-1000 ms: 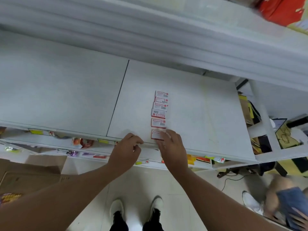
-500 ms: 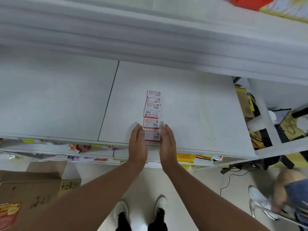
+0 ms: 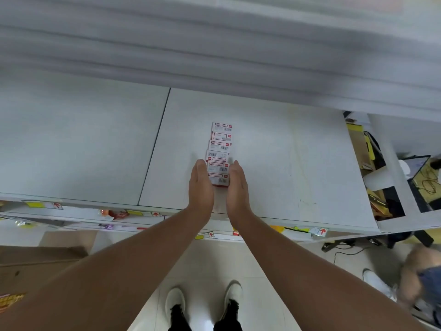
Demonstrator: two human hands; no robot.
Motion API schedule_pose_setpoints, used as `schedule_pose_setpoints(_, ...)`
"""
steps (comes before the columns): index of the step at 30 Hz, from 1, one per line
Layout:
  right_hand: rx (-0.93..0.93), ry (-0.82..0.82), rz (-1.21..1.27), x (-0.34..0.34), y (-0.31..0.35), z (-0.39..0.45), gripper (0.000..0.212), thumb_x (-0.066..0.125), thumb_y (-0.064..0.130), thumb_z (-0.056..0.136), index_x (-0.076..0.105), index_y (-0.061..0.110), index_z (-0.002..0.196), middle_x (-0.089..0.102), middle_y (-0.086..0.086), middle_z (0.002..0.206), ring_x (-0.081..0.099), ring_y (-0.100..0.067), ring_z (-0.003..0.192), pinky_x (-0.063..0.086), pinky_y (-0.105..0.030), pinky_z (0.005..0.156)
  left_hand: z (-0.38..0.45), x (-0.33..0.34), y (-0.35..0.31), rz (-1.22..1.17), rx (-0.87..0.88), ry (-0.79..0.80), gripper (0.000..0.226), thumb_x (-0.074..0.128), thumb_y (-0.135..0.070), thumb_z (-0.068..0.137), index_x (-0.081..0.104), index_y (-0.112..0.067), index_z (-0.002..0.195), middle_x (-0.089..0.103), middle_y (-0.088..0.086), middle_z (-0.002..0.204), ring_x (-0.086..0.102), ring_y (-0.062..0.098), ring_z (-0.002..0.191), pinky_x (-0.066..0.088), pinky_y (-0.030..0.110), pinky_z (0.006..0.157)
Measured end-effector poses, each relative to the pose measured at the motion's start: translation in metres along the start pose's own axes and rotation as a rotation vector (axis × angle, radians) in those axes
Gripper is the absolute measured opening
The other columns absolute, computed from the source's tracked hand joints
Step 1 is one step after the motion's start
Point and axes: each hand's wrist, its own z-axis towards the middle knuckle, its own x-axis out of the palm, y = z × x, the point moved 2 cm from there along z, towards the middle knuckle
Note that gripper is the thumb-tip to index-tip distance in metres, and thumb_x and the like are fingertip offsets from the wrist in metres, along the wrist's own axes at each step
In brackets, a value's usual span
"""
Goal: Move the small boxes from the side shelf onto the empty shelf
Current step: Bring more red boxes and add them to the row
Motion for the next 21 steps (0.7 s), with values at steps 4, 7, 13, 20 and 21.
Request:
schedule_pose_setpoints(4, 0.010, 0.028, -0.041, 0.000, 0.008, 0.022, 0.040, 0.033, 0.041, 0.116, 0.059, 0.026, 0.141, 0.072, 0.005, 0.127, 0.069, 0.001, 0.105, 0.055, -0.017, 0.087, 0.018, 0.007, -0.009, -0.011, -0.002, 0.023, 0.050, 0.026, -0.047, 0.113, 0.064, -0.026, 0.137, 0.076, -0.004, 0.121, 0.073, 0.011, 0.108, 0.054, 0.008, 0.071)
schedule_pose_setpoints(7, 0.019, 0.034, -0.074, 0.000, 0.015, 0.036, 0.041, 0.032, 0.044, 0.115, 0.061, 0.027, 0.138, 0.072, 0.004, 0.127, 0.069, -0.007, 0.112, 0.052, -0.018, 0.085, 0.030, 0.011, -0.016, -0.003, -0.036, 0.022, 0.052, 0.024, -0.052, 0.114, 0.061, -0.027, 0.141, 0.073, -0.004, 0.125, 0.070, 0.008, 0.109, 0.049, 0.007, 0.069)
schedule_pose_setpoints(13, 0.032, 0.052, -0.153, -0.003, 0.022, 0.051, 0.037, 0.032, 0.047, 0.111, 0.061, 0.025, 0.119, 0.073, 0.003, 0.122, 0.071, -0.010, 0.110, 0.052, -0.028, 0.089, 0.037, 0.015, -0.025, 0.024, -0.049, 0.013, 0.034, 0.025, -0.048, 0.116, 0.053, -0.032, 0.126, 0.060, -0.023, 0.100, 0.057, -0.005, 0.090, 0.037, 0.012, 0.072)
schedule_pose_setpoints(20, 0.061, 0.033, -0.218, -0.025, 0.035, 0.027, 0.032, 0.031, 0.045, 0.115, 0.055, 0.039, 0.095, 0.057, 0.024, 0.096, 0.061, 0.004, 0.087, 0.044, -0.016, 0.075, 0.021, -0.018, -0.030, 0.212, 0.001, 0.050, 0.021, 0.035, -0.037, 0.116, 0.054, -0.029, 0.119, 0.056, -0.022, 0.101, 0.056, 0.000, 0.094, 0.039, 0.017, 0.079)
schedule_pose_setpoints(21, 0.057, 0.038, -0.231, -0.030, 0.033, 0.024, 0.031, 0.032, 0.047, 0.114, 0.056, 0.041, 0.096, 0.058, 0.025, 0.100, 0.060, 0.001, 0.094, 0.045, -0.021, 0.084, 0.020, -0.024, -0.030, 0.234, 0.006, 0.051, 0.019, 0.038, -0.037, 0.115, 0.054, -0.028, 0.119, 0.057, -0.021, 0.103, 0.057, 0.003, 0.098, 0.039, 0.021, 0.086)
